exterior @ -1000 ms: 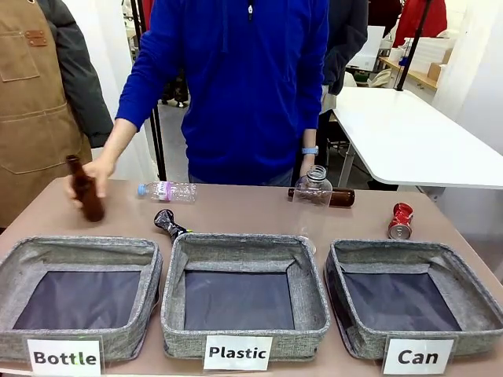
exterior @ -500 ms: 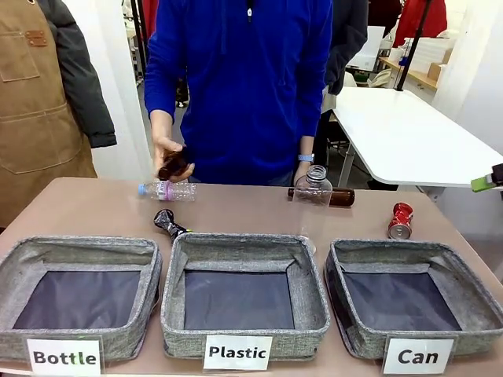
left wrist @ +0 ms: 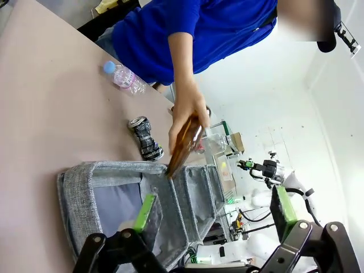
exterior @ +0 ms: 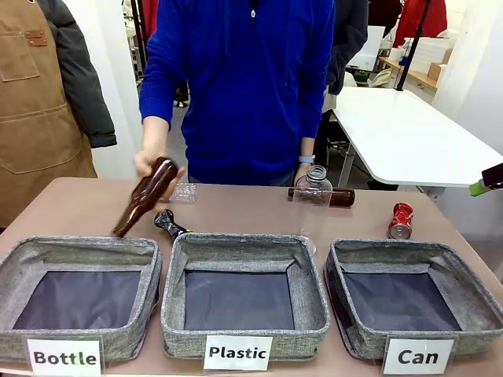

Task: Sort the can waste into the basket.
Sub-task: Pick up the can waste from the table and place it in the right Fabric basket.

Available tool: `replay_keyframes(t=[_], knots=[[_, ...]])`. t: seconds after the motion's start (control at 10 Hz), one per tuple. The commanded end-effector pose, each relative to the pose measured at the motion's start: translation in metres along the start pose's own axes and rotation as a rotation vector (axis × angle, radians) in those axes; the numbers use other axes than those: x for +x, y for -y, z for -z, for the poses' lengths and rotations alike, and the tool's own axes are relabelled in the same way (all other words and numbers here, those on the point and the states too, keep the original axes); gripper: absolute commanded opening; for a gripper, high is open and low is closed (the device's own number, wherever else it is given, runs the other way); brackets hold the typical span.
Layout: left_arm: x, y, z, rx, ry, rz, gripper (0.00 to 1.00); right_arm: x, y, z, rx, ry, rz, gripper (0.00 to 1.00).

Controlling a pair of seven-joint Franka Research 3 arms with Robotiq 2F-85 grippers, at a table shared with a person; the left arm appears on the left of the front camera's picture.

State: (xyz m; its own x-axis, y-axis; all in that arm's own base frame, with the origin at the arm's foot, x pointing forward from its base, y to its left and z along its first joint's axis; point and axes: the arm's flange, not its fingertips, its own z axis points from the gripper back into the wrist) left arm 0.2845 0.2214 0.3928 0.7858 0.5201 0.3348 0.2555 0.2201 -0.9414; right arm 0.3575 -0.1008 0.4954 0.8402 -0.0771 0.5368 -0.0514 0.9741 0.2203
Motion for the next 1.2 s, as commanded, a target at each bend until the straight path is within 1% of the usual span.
replay_keyframes(t=[0.0,0.1,0.2,0.3,0.4,0.5,0.6,0.7,0.8,0.9,1.0,1.1], knots=[[-0.002,0.000,-0.003,-0.008,-0.010,0.023,1.00,-0.004,-0.012,-0.006,-0.109,-0.019,0.002,1.00],[-0.002,0.000,-0.003,-0.008,-0.010,0.023,1.00,0.018,-0.022,0.003,-0.154,-0.085,-0.028,1.00],[-0.002,0.000,-0.003,-0.008,-0.010,0.023,1.00,0.042,-0.024,0.015,-0.172,-0.156,-0.047,1.00],[-0.002,0.000,-0.003,-0.008,-0.010,0.023,1.00,0.067,-0.022,0.030,-0.184,-0.222,-0.032,1.00],[-0.002,0.000,-0.003,-0.008,-0.010,0.023,1.00,0.088,-0.021,0.046,-0.171,-0.276,-0.024,1.00],[0.000,0.000,0.000,0.000,0.000,0.000,1.00,0.106,-0.019,0.063,-0.151,-0.297,-0.018,1.00],[0.010,0.005,-0.039,0.104,-0.029,0.079,1.00,0.119,-0.019,0.079,-0.152,-0.336,-0.003,1.00],[0.015,0.007,-0.071,0.137,-0.021,0.103,1.00,0.134,-0.014,0.097,-0.200,-0.380,0.046,1.00],[0.019,0.007,-0.093,0.135,-0.022,0.107,1.00,0.146,-0.010,0.115,-0.218,-0.408,0.062,1.00],[0.019,0.008,-0.108,0.112,-0.013,0.080,1.00,0.153,-0.007,0.134,-0.240,-0.456,0.085,1.00],[0.015,0.003,-0.109,0.079,-0.016,0.045,1.00,0.158,0.000,0.157,-0.224,-0.505,0.091,1.00],[0.014,-0.004,-0.106,0.076,-0.021,0.027,1.00,0.162,0.006,0.177,-0.194,-0.536,0.091,1.00]])
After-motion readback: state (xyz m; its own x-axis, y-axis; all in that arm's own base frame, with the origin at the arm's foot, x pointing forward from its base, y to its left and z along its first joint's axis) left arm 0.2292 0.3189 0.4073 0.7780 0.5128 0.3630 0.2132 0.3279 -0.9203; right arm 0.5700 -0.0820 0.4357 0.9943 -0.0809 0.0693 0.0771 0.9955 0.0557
